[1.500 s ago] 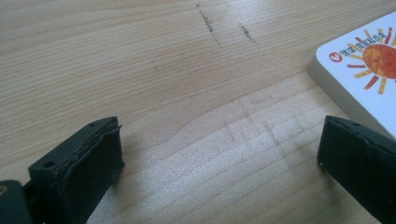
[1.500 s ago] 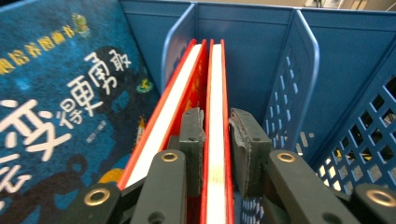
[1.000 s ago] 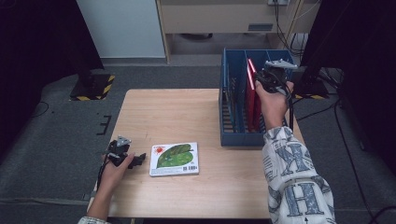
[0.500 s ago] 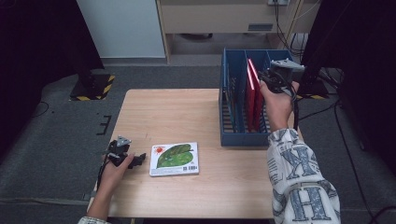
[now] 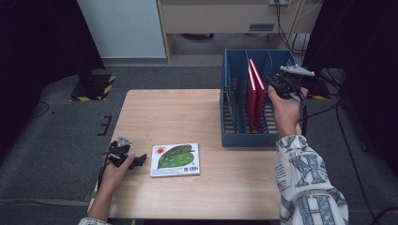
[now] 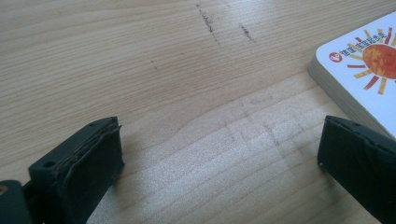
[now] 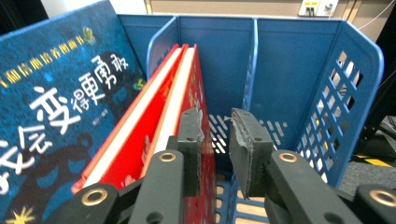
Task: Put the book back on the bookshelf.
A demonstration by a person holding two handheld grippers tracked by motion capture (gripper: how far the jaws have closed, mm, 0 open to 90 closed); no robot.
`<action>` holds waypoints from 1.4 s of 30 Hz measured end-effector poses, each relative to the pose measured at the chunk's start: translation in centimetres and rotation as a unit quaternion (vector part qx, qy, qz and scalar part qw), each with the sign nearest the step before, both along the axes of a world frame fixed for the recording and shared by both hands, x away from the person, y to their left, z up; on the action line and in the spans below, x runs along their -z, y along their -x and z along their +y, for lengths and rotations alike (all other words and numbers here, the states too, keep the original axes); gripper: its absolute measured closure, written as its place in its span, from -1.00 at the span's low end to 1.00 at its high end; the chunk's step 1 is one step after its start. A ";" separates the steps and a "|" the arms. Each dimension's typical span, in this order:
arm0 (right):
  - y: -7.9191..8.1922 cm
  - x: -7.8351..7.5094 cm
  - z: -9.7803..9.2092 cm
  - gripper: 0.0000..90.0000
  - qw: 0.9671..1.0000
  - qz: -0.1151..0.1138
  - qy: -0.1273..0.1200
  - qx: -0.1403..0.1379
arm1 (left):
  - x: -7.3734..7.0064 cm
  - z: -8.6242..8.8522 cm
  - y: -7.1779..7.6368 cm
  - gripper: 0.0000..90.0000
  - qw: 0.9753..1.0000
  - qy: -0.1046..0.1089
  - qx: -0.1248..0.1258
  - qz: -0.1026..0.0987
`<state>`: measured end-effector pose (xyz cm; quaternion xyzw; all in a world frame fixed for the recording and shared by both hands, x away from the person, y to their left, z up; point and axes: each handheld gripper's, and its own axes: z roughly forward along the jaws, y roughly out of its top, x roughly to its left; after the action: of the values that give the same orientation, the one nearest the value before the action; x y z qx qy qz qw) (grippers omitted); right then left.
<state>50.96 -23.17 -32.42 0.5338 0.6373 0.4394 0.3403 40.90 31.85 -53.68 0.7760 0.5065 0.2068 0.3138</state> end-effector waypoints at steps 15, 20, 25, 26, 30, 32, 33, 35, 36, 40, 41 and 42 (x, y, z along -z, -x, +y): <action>1.4 3.1 -0.5 0.64 1.000 0.019 0.005 -0.006 | 0.0 -0.1 0.0 -1.00 1.000 0.000 0.000 0.000; 1.9 3.5 0.2 0.65 0.999 0.023 0.018 -0.022 | 0.0 -0.1 0.0 -1.00 1.000 0.000 0.000 0.000; 2.1 3.7 0.9 0.63 0.999 0.024 0.024 -0.033 | 0.0 -0.1 -0.1 -1.00 1.000 0.000 0.000 0.000; 2.1 3.8 0.9 0.62 0.999 0.024 0.024 -0.035 | 0.0 -0.1 -0.1 -1.00 1.000 0.000 0.000 0.000; 2.3 3.8 0.9 0.47 0.999 0.019 0.022 -0.036 | 0.0 -0.1 -0.1 -1.00 1.000 0.000 0.000 0.000; 2.6 3.8 0.7 0.40 0.999 0.016 0.020 -0.038 | 0.0 -0.1 -0.1 -1.00 1.000 0.000 0.000 0.000; 2.8 3.8 0.6 0.35 0.999 0.014 0.018 -0.040 | 0.0 -0.1 -0.1 -1.00 1.000 0.000 0.000 0.000; 3.4 3.8 0.5 0.21 0.999 0.011 0.010 -0.048 | 0.0 -0.1 -0.1 -1.00 1.000 0.000 0.000 0.000; 3.7 3.9 0.4 0.13 0.998 0.012 0.006 -0.056 | 0.0 -0.1 -0.1 -1.00 1.000 0.000 0.000 0.000; 4.9 4.1 0.5 -0.13 0.996 0.010 0.003 -0.087 | 0.0 -0.1 -0.1 -1.00 1.000 0.000 0.000 0.000; 5.3 4.1 0.5 -0.17 0.996 0.009 0.000 -0.094 | 0.0 -0.1 -0.1 -1.00 1.000 0.000 0.000 0.000; 5.8 4.3 0.6 -0.23 0.995 0.009 -0.001 -0.102 | 0.0 -0.1 -0.1 -1.00 1.000 0.000 0.000 0.000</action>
<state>45.15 -22.59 -36.68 0.4704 0.6911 0.4675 0.2873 40.96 31.75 -53.68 0.7761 0.5063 0.2067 0.3139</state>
